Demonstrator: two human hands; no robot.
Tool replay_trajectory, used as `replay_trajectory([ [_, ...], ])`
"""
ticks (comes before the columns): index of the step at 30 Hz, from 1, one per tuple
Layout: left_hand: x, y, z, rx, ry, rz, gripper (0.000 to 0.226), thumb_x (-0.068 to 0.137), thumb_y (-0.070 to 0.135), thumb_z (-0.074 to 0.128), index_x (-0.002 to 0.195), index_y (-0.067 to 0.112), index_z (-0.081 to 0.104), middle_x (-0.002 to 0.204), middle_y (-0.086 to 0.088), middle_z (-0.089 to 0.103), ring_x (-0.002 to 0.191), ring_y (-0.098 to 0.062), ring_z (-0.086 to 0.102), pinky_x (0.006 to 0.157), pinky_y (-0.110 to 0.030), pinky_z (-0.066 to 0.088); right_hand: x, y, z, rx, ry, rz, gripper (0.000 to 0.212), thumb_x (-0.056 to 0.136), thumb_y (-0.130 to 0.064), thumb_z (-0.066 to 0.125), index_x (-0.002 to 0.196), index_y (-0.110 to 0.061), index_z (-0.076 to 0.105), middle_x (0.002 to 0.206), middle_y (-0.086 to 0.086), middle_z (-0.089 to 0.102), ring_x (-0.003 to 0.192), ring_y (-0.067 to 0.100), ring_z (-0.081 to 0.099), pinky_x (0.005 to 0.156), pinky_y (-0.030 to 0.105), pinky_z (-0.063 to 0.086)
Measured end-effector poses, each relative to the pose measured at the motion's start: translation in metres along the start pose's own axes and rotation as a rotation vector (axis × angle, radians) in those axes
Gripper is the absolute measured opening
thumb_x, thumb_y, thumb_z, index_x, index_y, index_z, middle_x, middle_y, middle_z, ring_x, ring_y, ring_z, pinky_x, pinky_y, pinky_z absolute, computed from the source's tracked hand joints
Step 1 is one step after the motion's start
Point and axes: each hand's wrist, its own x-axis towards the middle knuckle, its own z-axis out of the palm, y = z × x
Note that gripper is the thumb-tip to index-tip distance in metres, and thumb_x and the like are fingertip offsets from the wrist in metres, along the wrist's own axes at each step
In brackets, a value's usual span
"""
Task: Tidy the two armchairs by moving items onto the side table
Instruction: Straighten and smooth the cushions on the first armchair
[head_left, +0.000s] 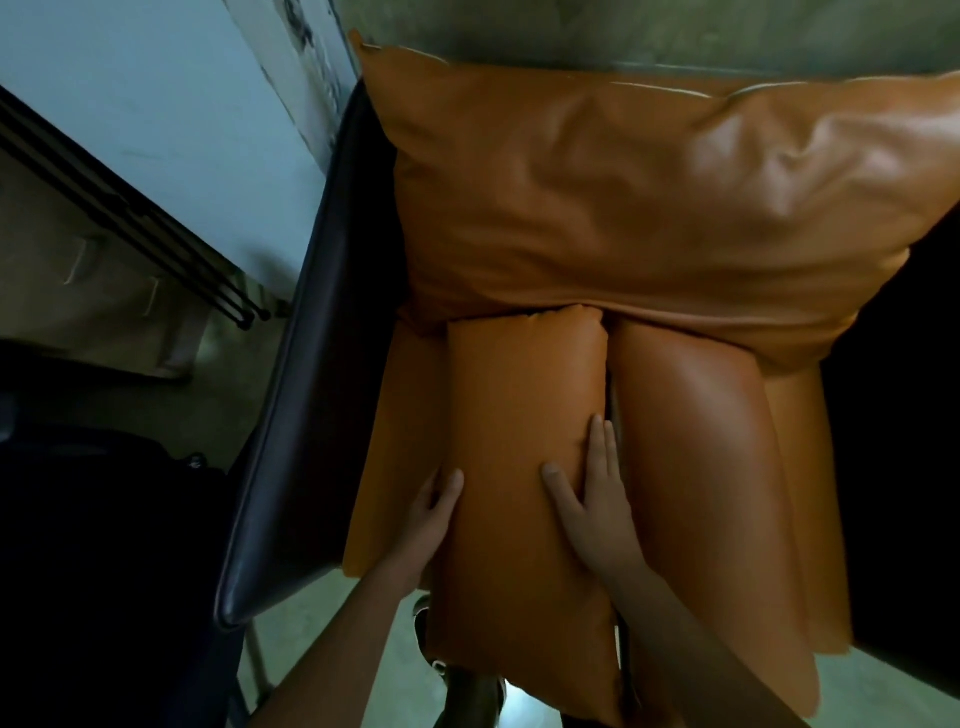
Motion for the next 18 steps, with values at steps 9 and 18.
replay_trajectory([
  [9,-0.026,-0.018,0.002,-0.104,0.019,0.086,0.109,0.062,0.076,0.078,0.153,0.052,0.023,0.149,0.011,0.046,0.120,-0.013,0.057,0.086,-0.035,0.055,-0.011,0.001,0.003,0.033,-0.024,-0.006,0.096,0.078,-0.091,0.044,0.146,-0.065,-0.018,0.161,-0.036,-0.010,0.145,0.000,0.013,0.117,0.043,0.029],
  [18,-0.069,-0.019,-0.007,-0.049,0.129,0.156,0.107,0.061,0.072,0.083,0.148,0.064,0.021,0.146,0.017,0.046,0.120,-0.008,0.056,0.098,-0.041,0.054,-0.021,-0.001,0.020,0.141,-0.110,-0.035,0.101,0.075,-0.088,0.055,0.147,-0.066,-0.013,0.165,-0.029,-0.001,0.147,0.009,0.026,0.113,0.050,0.039],
])
